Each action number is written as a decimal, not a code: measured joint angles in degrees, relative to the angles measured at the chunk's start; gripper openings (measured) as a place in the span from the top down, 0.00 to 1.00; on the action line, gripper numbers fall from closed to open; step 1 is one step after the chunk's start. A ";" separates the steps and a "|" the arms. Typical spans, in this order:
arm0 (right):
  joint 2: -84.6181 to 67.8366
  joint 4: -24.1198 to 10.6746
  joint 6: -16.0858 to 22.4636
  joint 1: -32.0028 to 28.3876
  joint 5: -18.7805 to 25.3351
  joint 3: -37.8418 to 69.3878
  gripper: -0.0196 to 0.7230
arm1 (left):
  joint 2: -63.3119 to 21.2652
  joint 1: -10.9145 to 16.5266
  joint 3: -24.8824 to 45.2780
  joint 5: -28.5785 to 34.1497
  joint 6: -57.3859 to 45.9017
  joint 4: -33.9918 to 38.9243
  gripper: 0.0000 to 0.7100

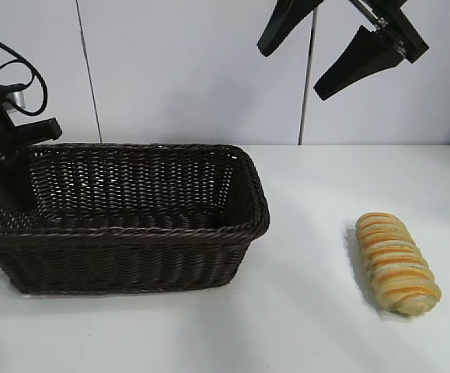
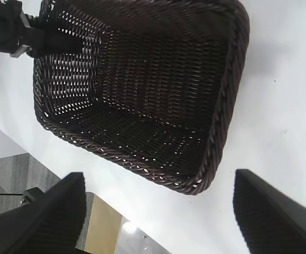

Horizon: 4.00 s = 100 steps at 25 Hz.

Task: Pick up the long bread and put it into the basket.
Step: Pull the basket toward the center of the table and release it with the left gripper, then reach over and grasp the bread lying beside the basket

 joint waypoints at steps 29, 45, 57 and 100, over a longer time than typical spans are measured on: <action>0.00 -0.05 0.00 0.00 -1.05 0.00 0.25 | -6.91 0.00 -17.78 11.66 -11.86 11.12 0.16; 0.00 -0.23 0.00 0.00 -1.32 0.00 0.25 | -24.04 5.66 -23.30 13.59 -21.47 36.04 0.16; 0.00 -4.78 -0.19 0.00 -1.90 0.00 0.25 | -44.78 12.51 -23.30 14.20 -17.62 32.52 0.16; 0.00 -5.14 -0.19 0.00 -1.91 0.00 0.25 | -115.54 12.51 53.34 15.42 -9.65 24.17 0.16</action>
